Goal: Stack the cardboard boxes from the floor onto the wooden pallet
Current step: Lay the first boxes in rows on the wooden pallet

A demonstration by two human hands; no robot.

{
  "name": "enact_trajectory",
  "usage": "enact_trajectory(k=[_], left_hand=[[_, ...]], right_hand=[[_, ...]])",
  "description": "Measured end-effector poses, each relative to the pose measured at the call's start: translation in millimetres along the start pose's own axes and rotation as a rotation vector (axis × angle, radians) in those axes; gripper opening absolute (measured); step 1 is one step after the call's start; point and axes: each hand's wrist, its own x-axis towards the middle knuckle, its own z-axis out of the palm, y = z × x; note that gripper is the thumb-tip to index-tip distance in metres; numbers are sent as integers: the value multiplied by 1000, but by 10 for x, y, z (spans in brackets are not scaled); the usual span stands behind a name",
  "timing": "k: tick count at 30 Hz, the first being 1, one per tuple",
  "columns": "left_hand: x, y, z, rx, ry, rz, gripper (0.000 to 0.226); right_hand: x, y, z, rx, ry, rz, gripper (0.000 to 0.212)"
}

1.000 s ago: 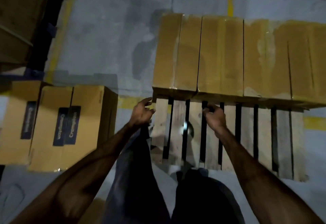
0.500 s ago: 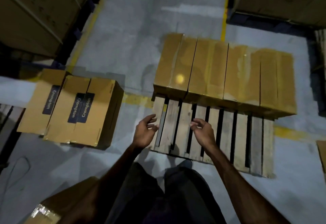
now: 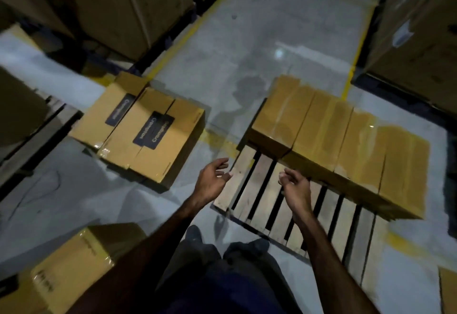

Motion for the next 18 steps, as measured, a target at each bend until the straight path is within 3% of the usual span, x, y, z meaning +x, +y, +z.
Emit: enact_trajectory(k=[9, 15, 18], left_hand=[[-722, -440, -1070, -256, 323, -119, 50], [-1205, -768, -1470, -360, 528, -197, 47], [-1425, -861, -1561, -342, 649, -226, 45]], right_hand=[[-444, -681, 1118, -160, -254, -155, 31], [-644, -864, 1718, -247, -422, -250, 35], [-708, -908, 1954, -255, -510, -264, 26]])
